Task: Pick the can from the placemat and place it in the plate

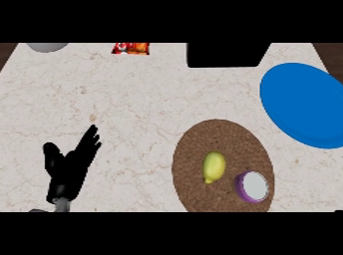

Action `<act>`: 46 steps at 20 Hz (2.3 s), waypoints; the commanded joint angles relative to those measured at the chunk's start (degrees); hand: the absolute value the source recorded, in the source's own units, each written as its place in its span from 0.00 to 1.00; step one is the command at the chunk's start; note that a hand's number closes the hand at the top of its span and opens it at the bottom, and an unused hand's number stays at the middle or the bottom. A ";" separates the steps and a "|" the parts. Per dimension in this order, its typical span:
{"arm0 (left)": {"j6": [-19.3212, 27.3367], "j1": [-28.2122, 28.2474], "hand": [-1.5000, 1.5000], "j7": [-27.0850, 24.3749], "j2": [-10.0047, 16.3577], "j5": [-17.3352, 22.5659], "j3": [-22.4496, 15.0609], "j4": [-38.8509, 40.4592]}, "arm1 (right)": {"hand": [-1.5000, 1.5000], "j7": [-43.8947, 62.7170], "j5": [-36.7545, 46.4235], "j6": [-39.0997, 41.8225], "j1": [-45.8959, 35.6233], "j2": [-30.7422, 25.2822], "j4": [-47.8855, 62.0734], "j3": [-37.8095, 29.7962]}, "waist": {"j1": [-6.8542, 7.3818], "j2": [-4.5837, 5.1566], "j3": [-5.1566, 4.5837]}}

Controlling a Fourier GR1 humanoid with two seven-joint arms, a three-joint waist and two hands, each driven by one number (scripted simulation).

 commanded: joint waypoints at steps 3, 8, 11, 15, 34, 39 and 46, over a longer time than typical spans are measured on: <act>-0.04 -0.32 0.50 0.98 0.05 -0.36 0.78 -0.56 | 0.00 17.04 7.05 4.58 2.72 -6.60 -12.34 4.33 | 0.82 -0.01 0.01; -0.90 -1.20 0.50 1.20 -0.69 -1.87 -0.13 -0.22 | 0.00 33.00 17.27 5.07 -3.05 -4.27 -17.13 14.75 | 1.43 0.17 0.04; -4.10 0.12 0.50 -0.67 -0.85 -1.29 0.83 0.92 | 0.00 33.84 23.78 5.38 -6.64 1.19 -12.87 20.40 | 1.32 0.11 0.11; -2.55 -0.76 0.50 -0.98 -2.82 -3.28 1.01 2.54 | 0.00 44.11 31.30 8.16 -12.45 5.02 -13.15 25.51 | 1.29 0.12 0.09; -5.27 2.06 0.50 0.11 -6.24 -7.23 5.40 -0.07 | 0.00 46.44 46.25 14.01 -14.97 21.21 -1.52 32.51 | 0.98 0.01 0.14; -5.18 0.14 0.50 1.24 -8.79 -8.90 5.44 1.18 | 0.00 42.06 47.37 13.91 -16.21 22.83 4.86 29.84 | 0.95 0.04 0.15; -8.06 -0.79 0.50 1.50 -8.42 -9.31 8.76 2.95 | 0.00 36.41 48.03 14.03 -14.89 24.99 10.63 29.03 | 0.91 0.05 0.15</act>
